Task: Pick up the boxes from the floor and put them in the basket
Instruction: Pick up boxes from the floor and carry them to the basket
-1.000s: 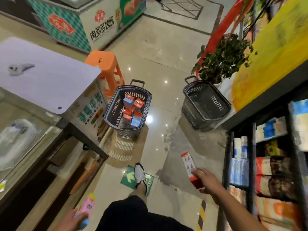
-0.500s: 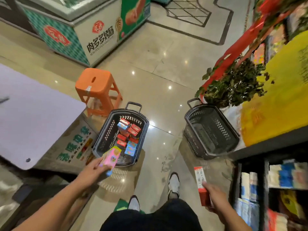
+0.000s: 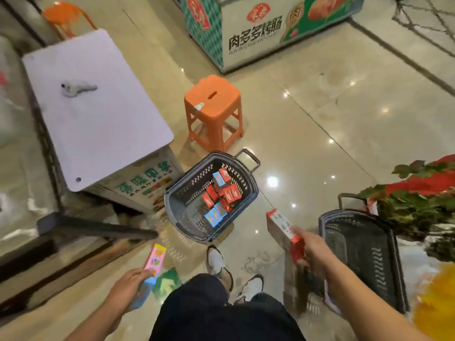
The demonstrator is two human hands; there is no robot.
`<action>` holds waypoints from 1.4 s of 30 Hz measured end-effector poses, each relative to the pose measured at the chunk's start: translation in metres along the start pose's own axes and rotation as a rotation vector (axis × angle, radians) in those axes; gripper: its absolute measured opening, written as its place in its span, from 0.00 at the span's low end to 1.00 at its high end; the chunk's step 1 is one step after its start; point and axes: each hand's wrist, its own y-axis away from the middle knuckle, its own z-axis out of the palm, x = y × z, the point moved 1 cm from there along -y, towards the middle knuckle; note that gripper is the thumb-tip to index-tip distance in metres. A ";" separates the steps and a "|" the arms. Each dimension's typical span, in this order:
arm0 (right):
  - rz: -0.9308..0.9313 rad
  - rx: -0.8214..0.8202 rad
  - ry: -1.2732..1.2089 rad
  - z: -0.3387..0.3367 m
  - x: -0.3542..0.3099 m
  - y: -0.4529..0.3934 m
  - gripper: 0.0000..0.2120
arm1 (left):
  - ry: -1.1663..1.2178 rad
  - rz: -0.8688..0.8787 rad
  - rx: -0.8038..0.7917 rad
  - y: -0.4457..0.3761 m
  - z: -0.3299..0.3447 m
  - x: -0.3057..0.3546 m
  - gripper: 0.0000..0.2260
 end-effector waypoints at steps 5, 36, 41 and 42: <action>0.032 -0.123 0.094 0.043 -0.056 -0.045 0.20 | 0.183 -0.200 0.094 -0.025 0.001 0.010 0.14; 0.348 -0.296 0.175 0.322 -0.060 -0.460 0.33 | 0.291 -0.433 -0.118 -0.467 0.309 0.179 0.28; 0.241 -0.200 0.169 0.318 -0.050 -0.478 0.35 | 0.304 -0.378 -0.129 -0.469 0.334 0.188 0.19; 0.232 -0.198 0.173 0.314 -0.055 -0.475 0.31 | 0.304 -0.379 -0.139 -0.466 0.335 0.190 0.19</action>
